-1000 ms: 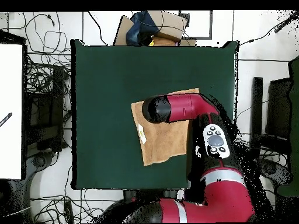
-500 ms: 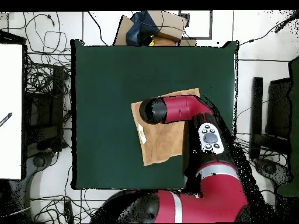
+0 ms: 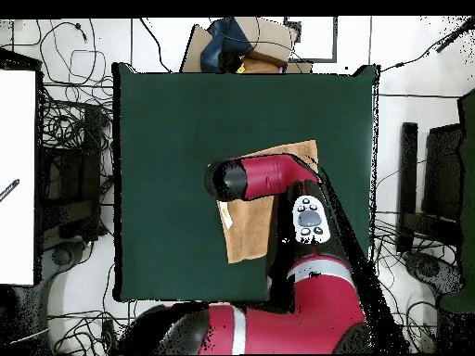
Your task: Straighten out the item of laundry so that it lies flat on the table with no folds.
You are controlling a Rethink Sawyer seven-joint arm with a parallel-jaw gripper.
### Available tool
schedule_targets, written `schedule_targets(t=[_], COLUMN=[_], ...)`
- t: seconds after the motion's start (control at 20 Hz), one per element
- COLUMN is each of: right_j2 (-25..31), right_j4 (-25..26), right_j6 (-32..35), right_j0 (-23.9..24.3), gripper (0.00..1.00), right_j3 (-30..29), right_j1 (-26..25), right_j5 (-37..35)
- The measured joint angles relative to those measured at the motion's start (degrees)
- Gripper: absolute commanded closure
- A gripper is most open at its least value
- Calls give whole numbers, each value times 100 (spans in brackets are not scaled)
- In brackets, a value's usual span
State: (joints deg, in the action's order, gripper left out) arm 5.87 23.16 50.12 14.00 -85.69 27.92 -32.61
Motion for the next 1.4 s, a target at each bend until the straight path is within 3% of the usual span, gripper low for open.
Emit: schedule_targets(t=[0.6,1.4], right_j2=[-212,-355], right_j4=[-311,-485], right_j6=[477,499], right_j0=[-285,-319], gripper=[100,100], right_j3=[-206,-201], right_j1=[-44,-629], right_j5=[492,965])
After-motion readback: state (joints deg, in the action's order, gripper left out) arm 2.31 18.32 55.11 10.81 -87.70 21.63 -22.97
